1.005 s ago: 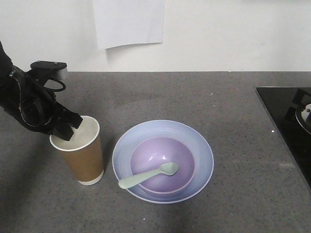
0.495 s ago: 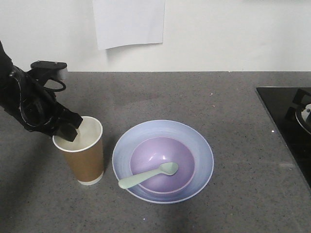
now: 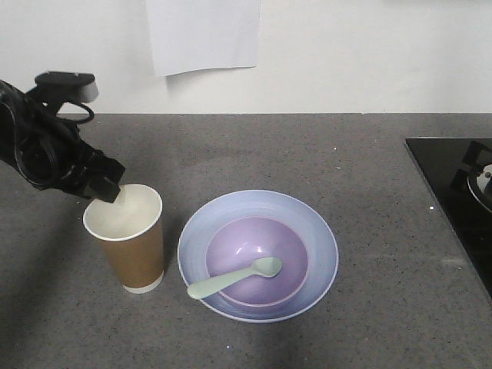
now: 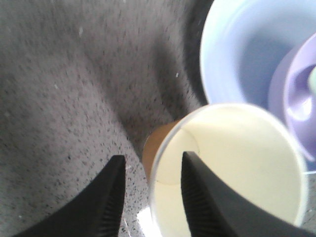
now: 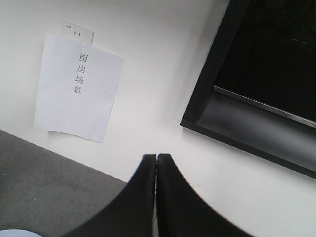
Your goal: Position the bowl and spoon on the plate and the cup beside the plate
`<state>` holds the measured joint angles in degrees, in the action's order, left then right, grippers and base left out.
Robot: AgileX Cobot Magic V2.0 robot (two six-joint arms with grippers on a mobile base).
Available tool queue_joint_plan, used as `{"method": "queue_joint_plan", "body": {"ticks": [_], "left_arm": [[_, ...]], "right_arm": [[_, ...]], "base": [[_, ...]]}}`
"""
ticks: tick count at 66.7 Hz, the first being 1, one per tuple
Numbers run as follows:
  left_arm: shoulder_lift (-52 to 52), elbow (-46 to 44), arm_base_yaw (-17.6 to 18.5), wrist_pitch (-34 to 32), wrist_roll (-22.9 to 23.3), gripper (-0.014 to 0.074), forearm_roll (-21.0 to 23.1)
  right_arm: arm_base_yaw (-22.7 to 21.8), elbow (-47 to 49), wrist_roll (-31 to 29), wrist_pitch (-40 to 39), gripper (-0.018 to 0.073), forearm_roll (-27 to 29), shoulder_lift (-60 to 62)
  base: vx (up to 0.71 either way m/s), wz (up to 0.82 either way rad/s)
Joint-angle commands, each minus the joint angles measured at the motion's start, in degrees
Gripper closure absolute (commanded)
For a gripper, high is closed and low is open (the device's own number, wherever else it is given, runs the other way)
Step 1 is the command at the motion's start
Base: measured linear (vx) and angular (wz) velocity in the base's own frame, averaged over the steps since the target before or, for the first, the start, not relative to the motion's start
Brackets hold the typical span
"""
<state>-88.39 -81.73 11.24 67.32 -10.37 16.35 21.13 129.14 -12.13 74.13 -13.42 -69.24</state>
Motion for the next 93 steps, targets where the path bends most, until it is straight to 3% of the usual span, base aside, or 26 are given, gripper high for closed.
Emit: {"method": "queue_joint_plan", "body": {"ticks": [1, 21, 41, 50, 67, 80, 93], "left_arm": [[4.1, -4.3, 0.3, 0.0, 0.2, 0.0319, 1.9], [10.8, -9.1, 0.3, 2.7, 0.2, 0.032, -0.3], [21.0, -9.0, 0.2, -3.9, 1.3, 0.0388, -10.3], [25.0, -9.0, 0.2, -9.1, 2.9, 0.0474, -11.7], [30.5, -3.9, 0.2, -15.3, 3.4, 0.0605, -12.4], [38.0, 14.9, 0.2, -25.2, 3.7, 0.0603, -13.2], [45.0, 35.0, 0.2, -39.8, 3.9, 0.0603, -12.0]], "right_arm": [[-0.3, 0.9, -0.1, -0.7, 0.0564, -0.8, 0.3], [-0.3, 0.9, -0.1, -0.9, 0.0564, -0.7, 0.3], [-0.3, -4.8, -0.1, -8.8, 0.0564, -0.7, -0.7], [-0.3, -16.4, 1.4, -16.6, 0.0564, -0.7, 1.3], [-0.3, -50.8, 10.3, -37.5, 0.0564, -3.8, 15.0], [-0.3, -76.2, 22.6, -45.7, 0.0564, -14.3, 29.2], [-0.3, -91.6, 31.3, -46.1, 0.0564, -20.9, 39.4]], "base": [[0.0, 0.0], [0.0, 0.0], [0.0, 0.0], [0.0, 0.0], [0.0, 0.0], [0.0, 0.0], [0.0, 0.0]]}}
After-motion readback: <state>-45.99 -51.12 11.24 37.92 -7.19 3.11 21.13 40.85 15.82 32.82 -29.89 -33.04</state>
